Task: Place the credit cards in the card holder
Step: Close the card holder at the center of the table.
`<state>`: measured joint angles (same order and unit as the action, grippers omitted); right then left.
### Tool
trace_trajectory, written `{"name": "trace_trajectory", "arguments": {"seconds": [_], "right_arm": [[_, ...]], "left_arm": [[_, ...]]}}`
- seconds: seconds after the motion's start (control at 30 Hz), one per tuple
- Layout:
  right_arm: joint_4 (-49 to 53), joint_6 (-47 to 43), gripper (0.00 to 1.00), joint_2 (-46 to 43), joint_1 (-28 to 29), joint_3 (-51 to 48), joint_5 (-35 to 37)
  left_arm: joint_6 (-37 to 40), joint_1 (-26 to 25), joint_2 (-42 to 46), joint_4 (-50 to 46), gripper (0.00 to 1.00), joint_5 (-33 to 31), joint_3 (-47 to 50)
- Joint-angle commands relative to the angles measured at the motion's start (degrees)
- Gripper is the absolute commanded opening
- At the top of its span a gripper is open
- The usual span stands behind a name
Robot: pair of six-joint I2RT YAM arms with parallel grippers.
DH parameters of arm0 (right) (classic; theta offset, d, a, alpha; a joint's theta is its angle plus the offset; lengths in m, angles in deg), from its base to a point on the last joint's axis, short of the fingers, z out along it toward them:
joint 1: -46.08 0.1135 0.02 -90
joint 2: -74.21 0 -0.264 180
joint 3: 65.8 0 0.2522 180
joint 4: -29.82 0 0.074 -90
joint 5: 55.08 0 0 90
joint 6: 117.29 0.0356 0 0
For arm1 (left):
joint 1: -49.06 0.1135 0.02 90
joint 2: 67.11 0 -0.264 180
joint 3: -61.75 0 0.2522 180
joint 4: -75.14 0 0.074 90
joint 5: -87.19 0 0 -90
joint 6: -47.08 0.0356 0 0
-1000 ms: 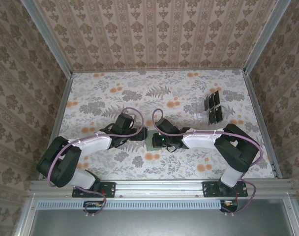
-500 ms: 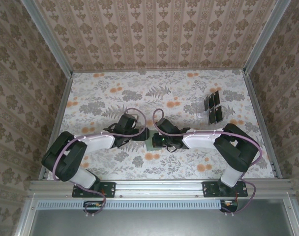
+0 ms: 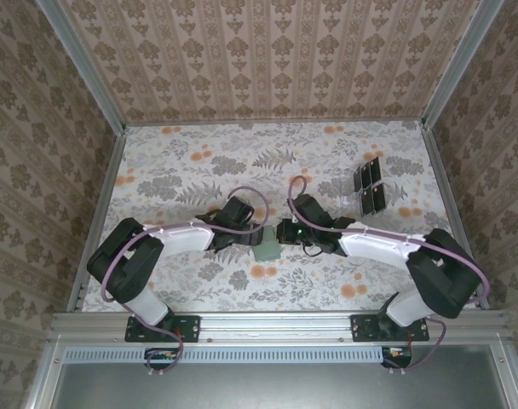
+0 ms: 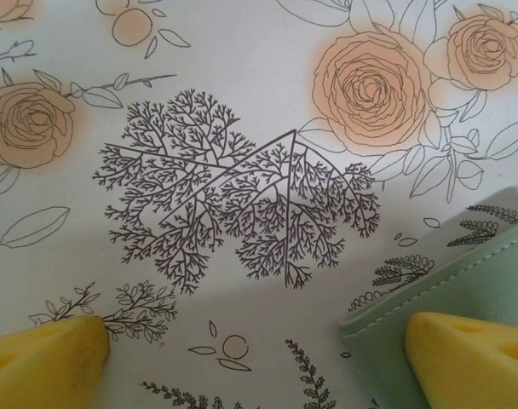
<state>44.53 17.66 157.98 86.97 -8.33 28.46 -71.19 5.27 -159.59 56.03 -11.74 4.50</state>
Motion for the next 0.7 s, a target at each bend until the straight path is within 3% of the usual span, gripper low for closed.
{"name": "trace_trajectory", "arguments": {"seconds": [0.0, 0.07, 0.17, 0.67], "right_arm": [[5.54, -1.85, 0.14, -3.44, -1.53, -0.7, 2.29], [8.14, -3.04, 0.28, -3.61, -2.24, -0.08, 3.43], [10.94, -5.04, 0.36, -2.47, -2.48, 1.47, 4.98], [11.17, -7.42, 0.32, 4.68, -2.46, 5.6, 4.11]], "left_arm": [[1.66, 0.02, -2.57, -3.71, 1.0, -2.5, -0.13], [1.37, 0.02, -2.68, -3.66, 1.0, -2.76, 0.0], [0.94, -0.05, -2.49, -3.45, 1.0, -2.84, 0.38], [0.17, -0.51, -2.45, -2.08, 1.0, -2.58, 1.38]]}}
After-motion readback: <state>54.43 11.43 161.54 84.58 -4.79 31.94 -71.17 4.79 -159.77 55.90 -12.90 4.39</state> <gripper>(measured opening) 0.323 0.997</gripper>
